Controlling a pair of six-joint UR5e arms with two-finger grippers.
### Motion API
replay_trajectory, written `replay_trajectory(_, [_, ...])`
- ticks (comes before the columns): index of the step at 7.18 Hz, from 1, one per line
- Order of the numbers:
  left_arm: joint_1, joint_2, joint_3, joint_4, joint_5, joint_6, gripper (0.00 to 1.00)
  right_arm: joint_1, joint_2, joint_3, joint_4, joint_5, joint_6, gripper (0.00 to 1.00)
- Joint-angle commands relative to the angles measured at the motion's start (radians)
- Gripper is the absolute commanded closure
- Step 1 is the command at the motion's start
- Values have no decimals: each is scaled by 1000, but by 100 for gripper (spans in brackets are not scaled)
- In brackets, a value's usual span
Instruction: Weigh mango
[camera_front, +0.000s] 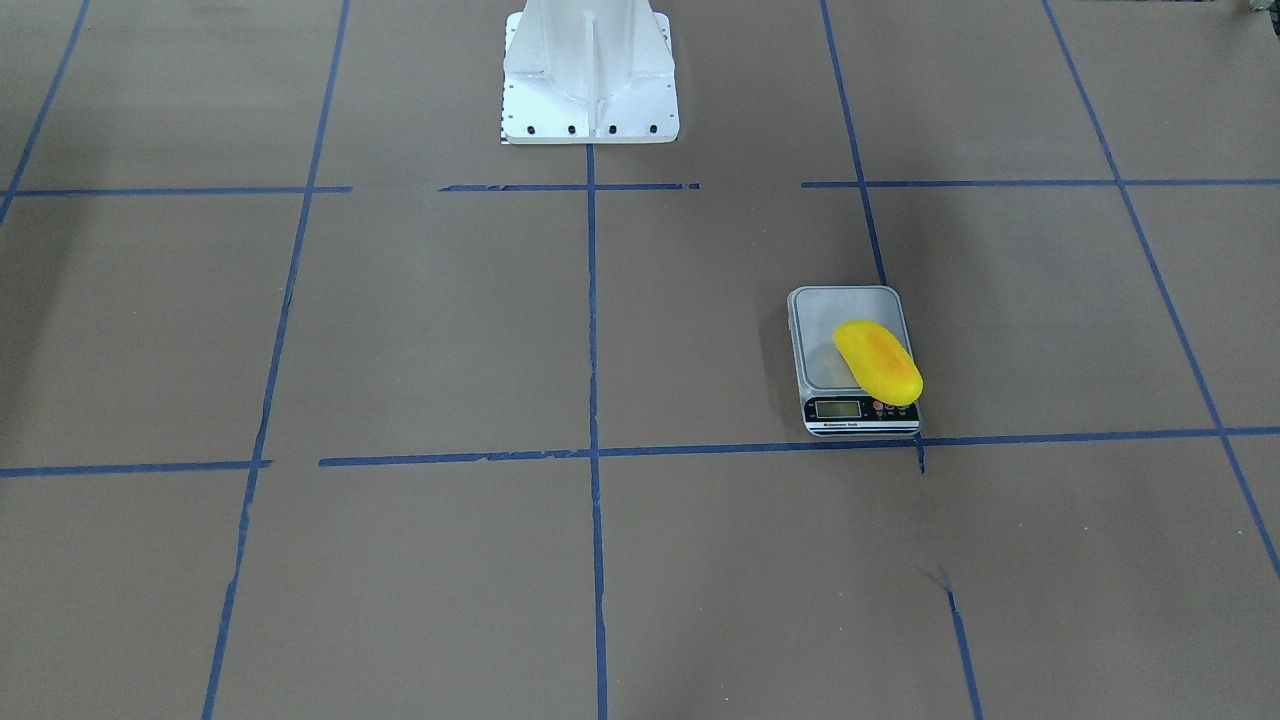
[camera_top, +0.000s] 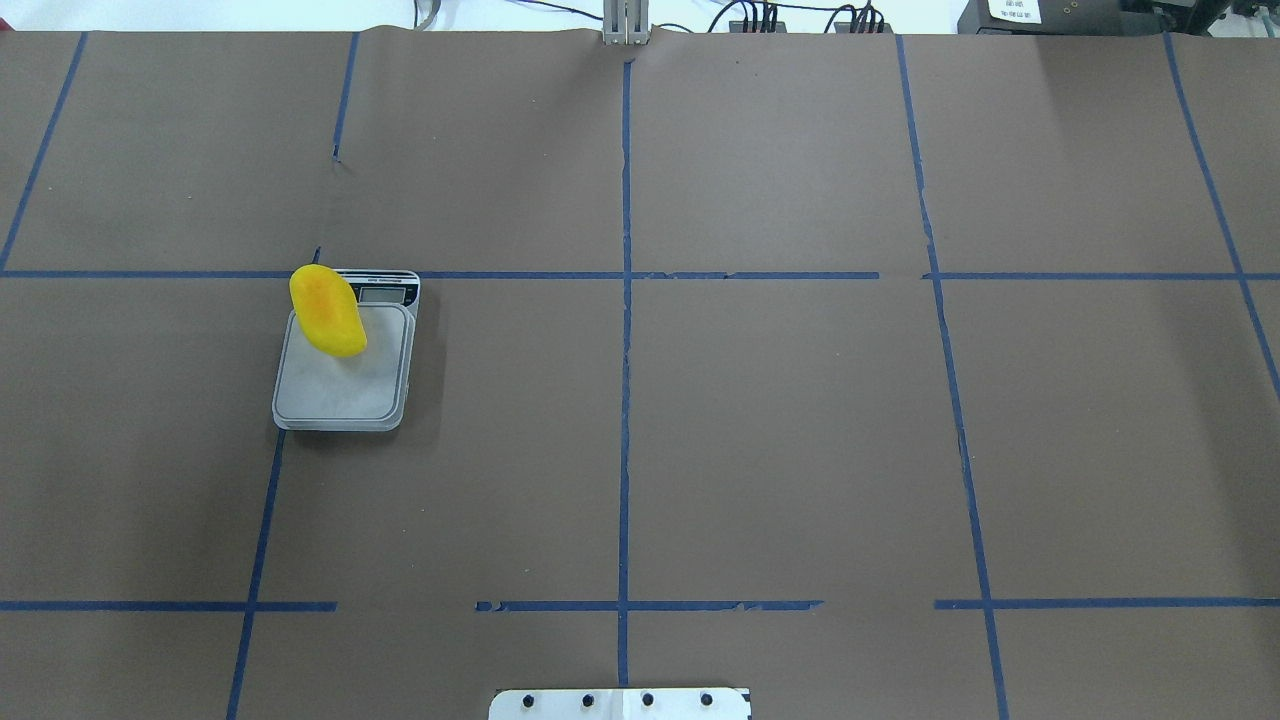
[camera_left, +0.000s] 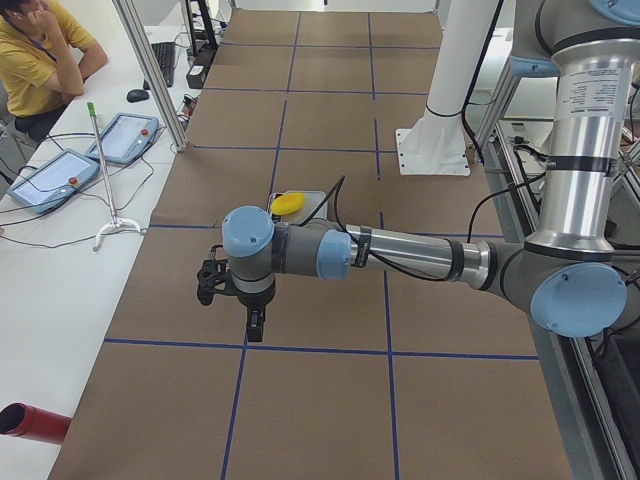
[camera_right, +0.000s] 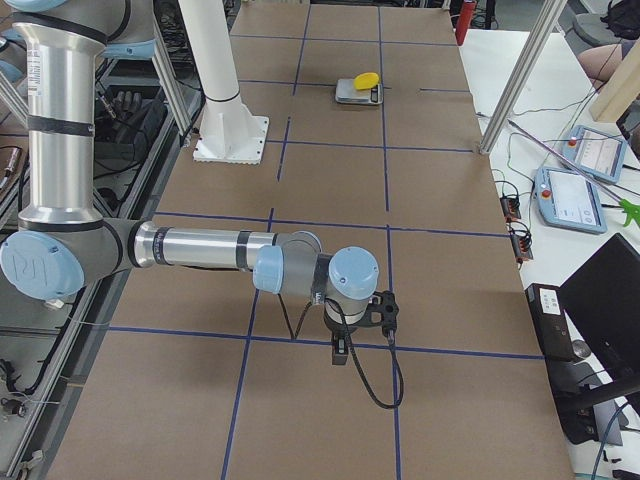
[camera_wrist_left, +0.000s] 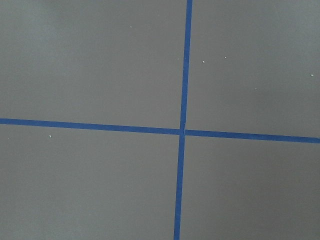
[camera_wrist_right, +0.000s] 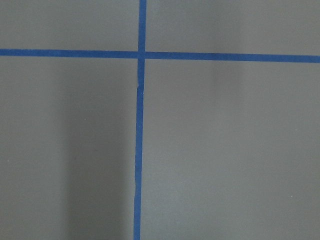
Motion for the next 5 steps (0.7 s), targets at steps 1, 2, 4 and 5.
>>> replay_trajectory(1, [0, -1, -2, 0, -1, 0, 0, 0, 0, 0, 0, 0, 0, 0])
replay_trajectory(2, [0, -3, -11, 1, 0, 0, 0, 0, 1, 0, 0, 0, 0, 0])
replay_trajectory(4, [0, -35, -17, 1, -1, 0, 0, 0, 0, 0, 0, 0, 0, 0])
replay_trajectory(5, [0, -56, -5, 1, 0, 0, 0, 0, 0, 0, 0, 0, 0, 0])
